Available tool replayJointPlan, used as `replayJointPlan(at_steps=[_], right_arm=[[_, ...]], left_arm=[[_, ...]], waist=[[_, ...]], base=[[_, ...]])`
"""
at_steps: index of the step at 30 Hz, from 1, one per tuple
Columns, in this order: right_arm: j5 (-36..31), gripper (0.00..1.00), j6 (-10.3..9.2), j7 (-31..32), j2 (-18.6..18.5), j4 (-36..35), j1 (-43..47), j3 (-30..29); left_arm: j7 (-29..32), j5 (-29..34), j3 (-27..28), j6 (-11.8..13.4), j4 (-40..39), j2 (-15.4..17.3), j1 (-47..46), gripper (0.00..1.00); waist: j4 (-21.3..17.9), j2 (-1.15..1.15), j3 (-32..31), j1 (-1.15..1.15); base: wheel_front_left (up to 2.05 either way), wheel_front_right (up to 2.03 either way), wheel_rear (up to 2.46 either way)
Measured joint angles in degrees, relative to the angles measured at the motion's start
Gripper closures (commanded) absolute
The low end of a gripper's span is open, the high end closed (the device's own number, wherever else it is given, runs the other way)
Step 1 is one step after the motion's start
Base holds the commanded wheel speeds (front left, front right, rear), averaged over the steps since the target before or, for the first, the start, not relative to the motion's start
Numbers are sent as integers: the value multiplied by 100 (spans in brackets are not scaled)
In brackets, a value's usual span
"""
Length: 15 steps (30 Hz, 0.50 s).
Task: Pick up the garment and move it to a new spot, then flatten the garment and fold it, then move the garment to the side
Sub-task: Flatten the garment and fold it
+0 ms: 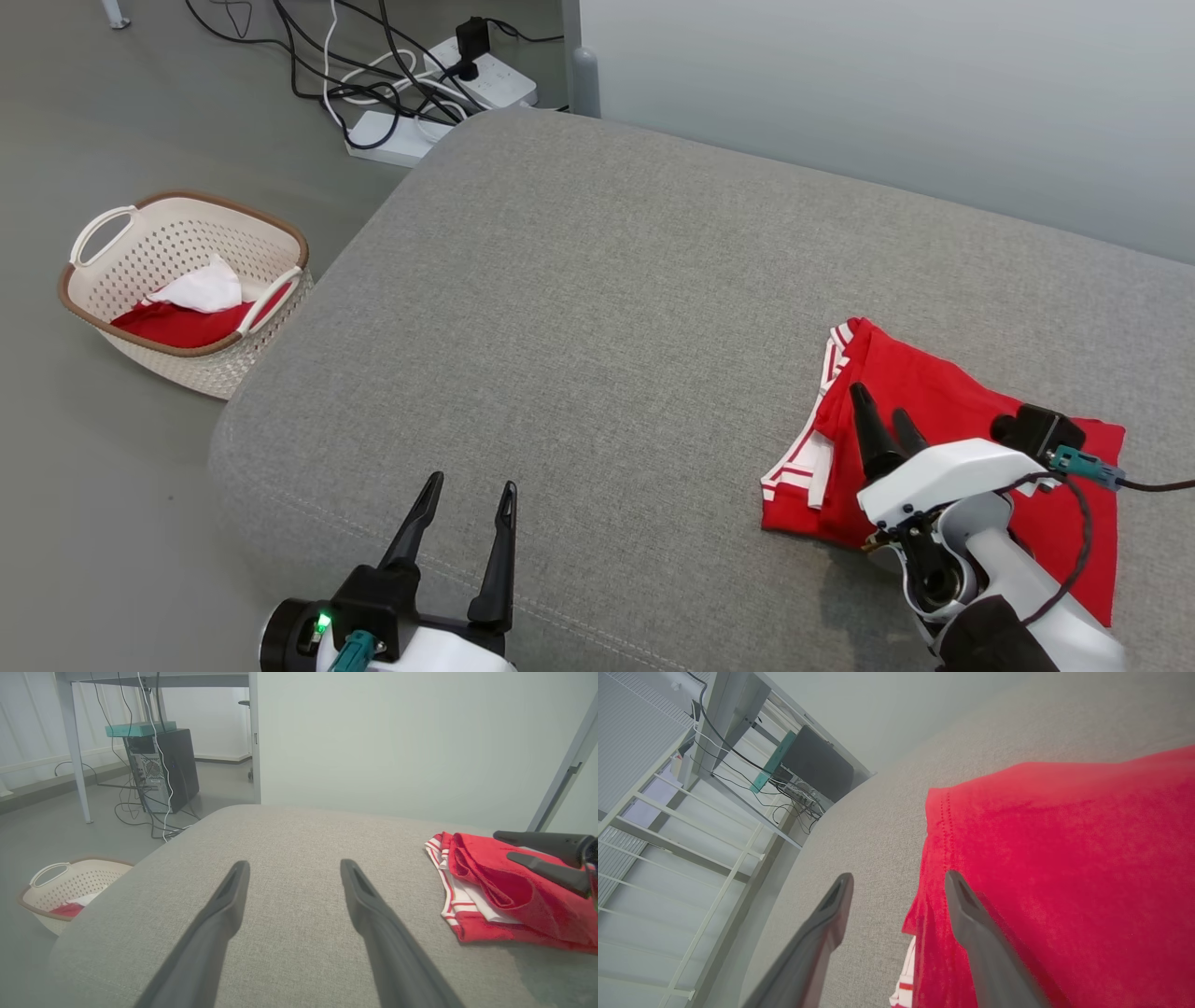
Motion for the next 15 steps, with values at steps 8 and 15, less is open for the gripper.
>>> replayJointPlan(at_steps=[8,15], right_arm=[[-1213,0,0,-1,-598,-1159,-1,282],[-2542,0,0,-2,-766,-1893,580,-349]], left_arm=[[0,-1,172,86,-84,1,10,0],[0,-1,309,86,-136,0,10,0]], waist=[[-610,0,-100,0],[-1171,0,-164,0]], base=[[0,0,0],[0,0,0]])
